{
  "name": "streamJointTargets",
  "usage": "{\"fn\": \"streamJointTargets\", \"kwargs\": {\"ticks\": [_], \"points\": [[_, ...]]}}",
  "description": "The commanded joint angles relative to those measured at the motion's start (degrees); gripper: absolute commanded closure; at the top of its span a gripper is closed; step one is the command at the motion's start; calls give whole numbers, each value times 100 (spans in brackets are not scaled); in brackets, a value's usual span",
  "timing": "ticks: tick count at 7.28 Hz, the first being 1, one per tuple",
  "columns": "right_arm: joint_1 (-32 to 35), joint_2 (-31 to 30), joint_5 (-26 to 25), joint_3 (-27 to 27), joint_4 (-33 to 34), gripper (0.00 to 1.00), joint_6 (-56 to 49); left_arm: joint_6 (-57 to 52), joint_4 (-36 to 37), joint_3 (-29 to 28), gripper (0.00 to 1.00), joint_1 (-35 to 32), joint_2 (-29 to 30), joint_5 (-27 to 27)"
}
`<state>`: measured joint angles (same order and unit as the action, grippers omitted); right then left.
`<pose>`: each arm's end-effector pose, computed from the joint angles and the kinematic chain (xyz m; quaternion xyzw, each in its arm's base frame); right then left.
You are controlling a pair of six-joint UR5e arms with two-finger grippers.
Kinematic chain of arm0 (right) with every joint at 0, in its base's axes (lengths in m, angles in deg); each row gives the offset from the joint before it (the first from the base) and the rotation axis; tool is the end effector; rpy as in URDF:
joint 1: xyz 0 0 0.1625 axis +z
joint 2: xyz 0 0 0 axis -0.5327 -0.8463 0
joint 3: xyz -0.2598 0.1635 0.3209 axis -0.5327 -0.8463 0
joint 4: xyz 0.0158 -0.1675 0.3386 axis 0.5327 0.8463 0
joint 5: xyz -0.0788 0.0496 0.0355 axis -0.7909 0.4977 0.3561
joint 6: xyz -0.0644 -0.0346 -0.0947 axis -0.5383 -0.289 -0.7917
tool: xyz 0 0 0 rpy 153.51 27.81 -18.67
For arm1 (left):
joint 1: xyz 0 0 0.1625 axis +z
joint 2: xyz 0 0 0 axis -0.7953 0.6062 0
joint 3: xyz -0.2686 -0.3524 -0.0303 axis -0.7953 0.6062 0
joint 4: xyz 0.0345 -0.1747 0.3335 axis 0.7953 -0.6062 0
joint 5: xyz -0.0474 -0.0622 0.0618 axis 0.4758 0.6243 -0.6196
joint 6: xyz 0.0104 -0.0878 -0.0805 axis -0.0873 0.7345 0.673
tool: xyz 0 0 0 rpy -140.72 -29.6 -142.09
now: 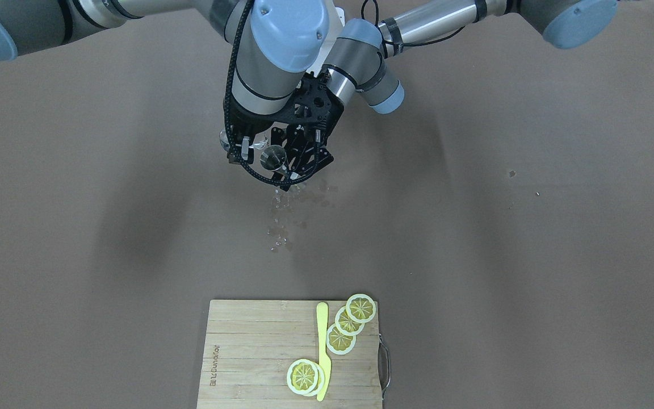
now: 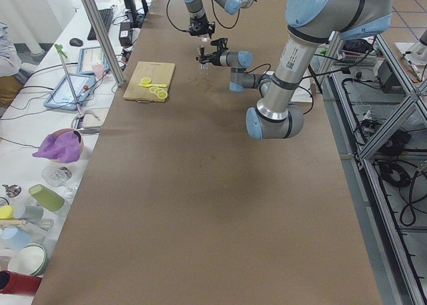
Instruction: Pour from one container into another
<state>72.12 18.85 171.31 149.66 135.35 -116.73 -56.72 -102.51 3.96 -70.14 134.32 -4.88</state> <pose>-0.4686 -0.5042 0.1417 0.0883 -0.2095 -0.7091 0.6674 0.5857 -0.3973 0.2166 0.6504 0.3753 0.0731 0.6563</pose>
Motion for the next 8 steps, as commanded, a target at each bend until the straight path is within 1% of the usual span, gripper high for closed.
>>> {"fn": "streamJointTargets", "kwargs": {"ticks": [1, 2, 3, 4, 6, 8], "points": [[40, -18, 15, 48, -56, 100, -1, -1, -30, -7, 100, 14, -7, 0], [92, -79, 58, 214, -117, 100, -1, -10, -38, -7, 100, 49, 1, -18], [136, -201, 137, 364, -318, 100, 34, -19, -38, -7, 100, 101, 1, -35], [163, -229, 251, 409, -364, 100, 51, -19, -56, 2, 100, 102, -7, -44], [294, -474, 392, 777, -495, 100, 52, -19, -126, 2, 100, 102, -25, -44], [487, -703, 471, 866, -915, 100, 52, -36, -213, 20, 100, 102, -138, -62]]}}
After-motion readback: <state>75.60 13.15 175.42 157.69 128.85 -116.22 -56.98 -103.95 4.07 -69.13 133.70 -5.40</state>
